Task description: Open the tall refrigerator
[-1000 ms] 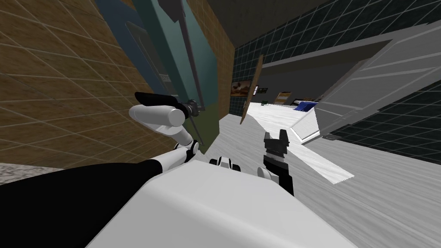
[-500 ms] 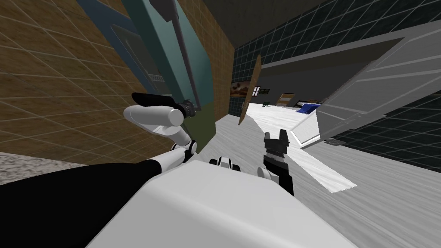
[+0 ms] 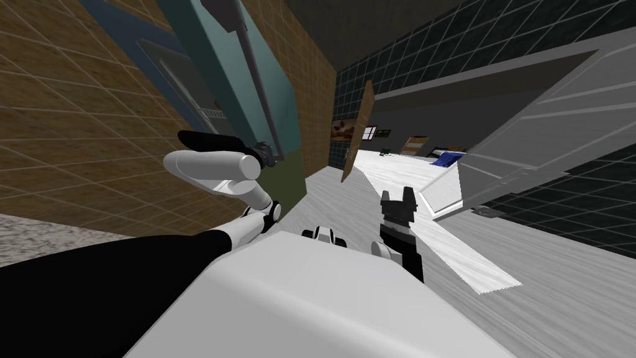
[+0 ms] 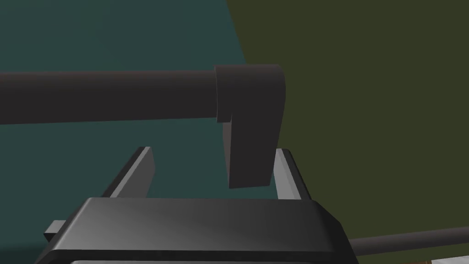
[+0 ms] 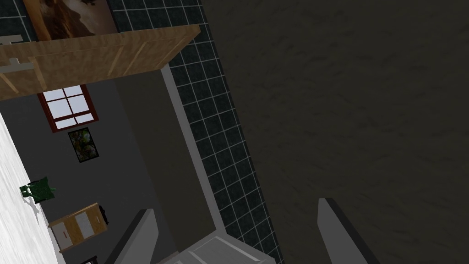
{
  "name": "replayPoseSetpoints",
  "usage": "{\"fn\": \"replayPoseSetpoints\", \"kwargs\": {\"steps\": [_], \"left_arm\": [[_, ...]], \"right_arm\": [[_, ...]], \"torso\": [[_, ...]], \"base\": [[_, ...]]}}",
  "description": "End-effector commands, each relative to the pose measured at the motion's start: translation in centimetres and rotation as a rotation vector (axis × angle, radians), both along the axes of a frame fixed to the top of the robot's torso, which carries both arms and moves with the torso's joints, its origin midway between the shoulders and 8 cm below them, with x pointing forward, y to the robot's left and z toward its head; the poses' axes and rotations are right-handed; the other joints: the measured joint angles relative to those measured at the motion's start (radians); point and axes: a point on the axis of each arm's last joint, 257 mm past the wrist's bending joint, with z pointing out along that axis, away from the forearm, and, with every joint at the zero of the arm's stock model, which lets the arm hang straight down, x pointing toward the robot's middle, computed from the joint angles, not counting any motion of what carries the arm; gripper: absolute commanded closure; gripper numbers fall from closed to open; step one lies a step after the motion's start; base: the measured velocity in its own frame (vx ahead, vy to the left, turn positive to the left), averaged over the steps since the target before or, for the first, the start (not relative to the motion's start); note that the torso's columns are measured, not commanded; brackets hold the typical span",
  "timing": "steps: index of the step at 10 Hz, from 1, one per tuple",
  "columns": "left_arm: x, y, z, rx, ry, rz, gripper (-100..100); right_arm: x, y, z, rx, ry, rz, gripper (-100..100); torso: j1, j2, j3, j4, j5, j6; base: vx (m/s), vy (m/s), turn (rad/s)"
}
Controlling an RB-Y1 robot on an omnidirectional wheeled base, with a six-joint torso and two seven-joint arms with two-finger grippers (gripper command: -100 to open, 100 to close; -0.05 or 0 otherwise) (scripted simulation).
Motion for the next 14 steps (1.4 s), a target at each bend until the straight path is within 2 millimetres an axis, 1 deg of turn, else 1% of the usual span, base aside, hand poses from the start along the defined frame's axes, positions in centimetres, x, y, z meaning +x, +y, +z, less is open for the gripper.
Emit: {"fn": "replayPoseSetpoints", "kwargs": {"steps": [1,2,3,4,5,6,8,9,11,12,13,14], "left_arm": [[-0.6,1.3,1.0,0.011,-0.035,0.048,100],[-1.0,2.2,1.3,0.014,-0.042,0.078,100],[-0.7,1.7,0.2,0.005,-0.011,0.062,100],[-1.1,2.7,0.0,0.003,-0.006,0.097,100],[-1.6,3.7,0.2,0.005,-0.010,0.131,100],[-1.6,3.7,0.2,0.005,-0.010,0.131,100],[-2.6,5.6,0.6,0.010,-0.020,0.198,100],[-2.6,5.6,0.6,0.010,-0.020,0.198,100],[-3.7,7.4,1.0,0.014,-0.031,0.265,100],[-3.7,7.4,1.0,0.014,-0.031,0.265,100],[-4.3,8.2,1.2,0.016,-0.038,0.299,100],[-4.3,8.2,1.2,0.016,-0.038,0.299,100]], "right_arm": [[0.0,0.0,0.0,0.000,0.000,0.000,0],[0.0,0.0,0.0,0.000,0.000,0.000,0],[0.0,0.0,0.0,0.000,0.000,0.000,0],[0.0,0.0,0.0,-0.001,0.000,0.000,0],[0.0,0.0,0.0,0.000,0.000,0.000,0],[0.0,0.0,0.0,0.000,0.000,0.000,0],[0.0,0.0,0.0,0.000,0.000,0.000,0],[0.0,0.0,0.0,0.000,0.000,0.000,0],[0.0,0.0,0.0,0.000,0.000,0.000,0],[0.0,0.0,0.0,0.000,0.000,0.000,0],[0.0,0.0,0.0,0.000,0.000,0.000,0],[0.0,0.0,0.0,-0.001,0.000,0.000,0]], "torso": [[-0.003,0.007,0.004,0.001,-0.001,0.000],[0.004,0.012,0.008,0.005,-0.001,-0.001],[0.006,0.013,0.009,0.006,0.001,-0.004],[0.014,0.019,0.013,0.007,0.003,-0.005],[0.011,0.019,0.013,0.007,0.004,-0.007],[0.005,0.016,0.012,0.005,0.002,-0.007],[0.005,0.008,0.007,0.001,0.003,-0.003],[0.006,0.006,0.004,0.001,0.002,-0.002],[0.009,0.006,0.004,0.001,0.003,-0.002],[0.008,0.009,0.006,0.001,0.004,-0.004],[0.009,0.012,0.010,0.001,0.005,-0.004],[0.009,0.013,0.011,0.001,0.006,-0.005]], "base": [[0.067,-0.311,0.026],[0.109,-0.301,0.015],[0.037,-0.163,0.027],[0.066,-0.185,0.026],[0.141,-0.267,0.101],[0.165,-0.225,0.052],[0.216,-0.243,0.065],[0.140,-0.231,0.038],[0.150,-0.250,0.036],[0.131,-0.243,0.032],[0.173,-0.226,0.028],[0.148,-0.180,0.023]]}}
